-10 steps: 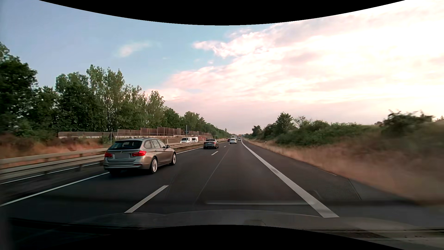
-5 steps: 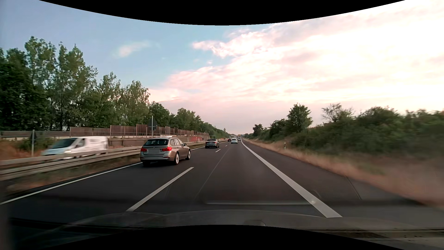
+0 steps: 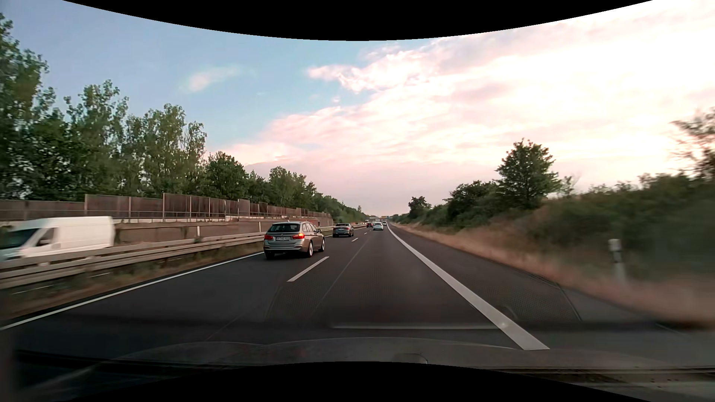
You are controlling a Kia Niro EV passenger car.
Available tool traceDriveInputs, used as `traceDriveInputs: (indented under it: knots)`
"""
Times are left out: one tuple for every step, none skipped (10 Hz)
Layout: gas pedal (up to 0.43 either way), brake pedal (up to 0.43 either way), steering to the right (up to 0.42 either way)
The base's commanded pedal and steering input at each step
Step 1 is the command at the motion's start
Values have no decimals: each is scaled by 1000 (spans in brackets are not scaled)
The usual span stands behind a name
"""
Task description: Follow the waypoints while adhering to traffic rules and regulations
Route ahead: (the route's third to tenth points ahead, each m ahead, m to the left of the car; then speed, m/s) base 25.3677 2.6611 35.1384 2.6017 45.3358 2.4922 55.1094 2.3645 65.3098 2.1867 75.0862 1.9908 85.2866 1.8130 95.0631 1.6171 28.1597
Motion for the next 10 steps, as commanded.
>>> traceDriveInputs:
  knots:
    - [79, 0, -1]
    - [79, 0, -1]
    - [79, 0, -1]
    - [79, 0, -1]
    - [79, 0, -1]
    - [79, 0, -1]
    - [79, 0, -1]
    - [79, 0, -1]
    - [79, 0, -1]
    - [79, 0, -1]
